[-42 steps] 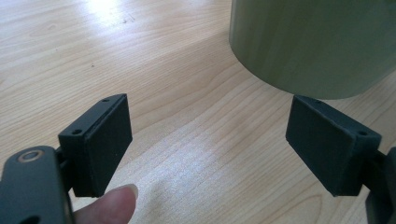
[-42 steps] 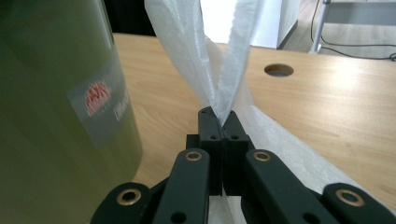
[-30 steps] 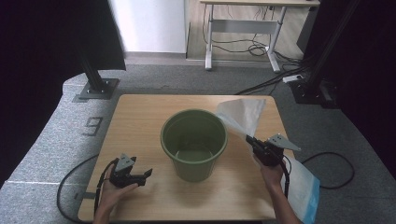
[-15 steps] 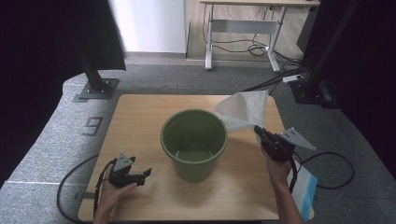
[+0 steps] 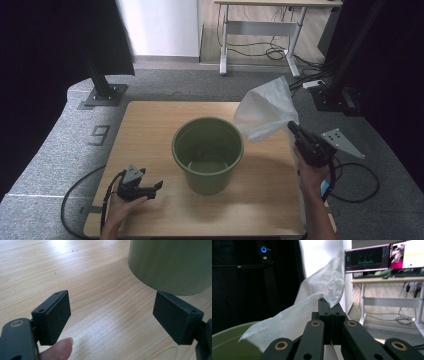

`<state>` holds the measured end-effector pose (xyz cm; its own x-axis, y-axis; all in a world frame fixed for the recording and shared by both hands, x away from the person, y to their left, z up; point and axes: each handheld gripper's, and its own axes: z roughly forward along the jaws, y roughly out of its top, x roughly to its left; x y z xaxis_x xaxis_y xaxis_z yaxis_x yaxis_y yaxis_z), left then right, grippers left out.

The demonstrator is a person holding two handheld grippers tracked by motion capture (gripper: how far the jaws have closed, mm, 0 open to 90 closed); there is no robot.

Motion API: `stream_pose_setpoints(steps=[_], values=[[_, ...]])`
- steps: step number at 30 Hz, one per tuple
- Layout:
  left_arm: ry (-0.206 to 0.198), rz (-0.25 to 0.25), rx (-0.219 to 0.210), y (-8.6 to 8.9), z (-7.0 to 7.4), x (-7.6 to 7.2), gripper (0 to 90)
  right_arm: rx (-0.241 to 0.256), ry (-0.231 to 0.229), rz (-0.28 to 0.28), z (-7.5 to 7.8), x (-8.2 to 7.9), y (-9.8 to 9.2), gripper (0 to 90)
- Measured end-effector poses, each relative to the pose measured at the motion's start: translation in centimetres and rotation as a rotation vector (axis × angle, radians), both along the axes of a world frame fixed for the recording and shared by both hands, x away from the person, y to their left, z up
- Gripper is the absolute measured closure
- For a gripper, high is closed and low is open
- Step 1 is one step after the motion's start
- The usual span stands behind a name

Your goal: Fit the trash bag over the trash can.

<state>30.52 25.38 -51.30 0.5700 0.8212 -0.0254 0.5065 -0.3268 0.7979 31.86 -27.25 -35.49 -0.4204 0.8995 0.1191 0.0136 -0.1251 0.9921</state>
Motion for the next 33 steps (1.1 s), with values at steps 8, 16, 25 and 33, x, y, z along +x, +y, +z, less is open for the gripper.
stream_pose_setpoints(steps=[8,16,25,33], values=[[0.0,-0.004,-0.001,-0.1,0.0,0.0,14.5,0.005,-0.039,-0.011,2.2,-0.6,-0.7,88.6],[0.011,-0.02,0.01,-0.3,-0.1,0.1,14.5,-0.021,-0.075,0.029,3.3,-1.5,1.2,88.6],[0.018,-0.024,0.011,-0.4,-0.1,0.0,14.5,-0.092,-0.066,0.126,2.2,-1.9,5.8,88.5],[0.014,-0.018,0.016,-0.5,0.2,0.0,14.6,-0.165,-0.015,0.246,0.0,-1.9,9.3,88.5]])
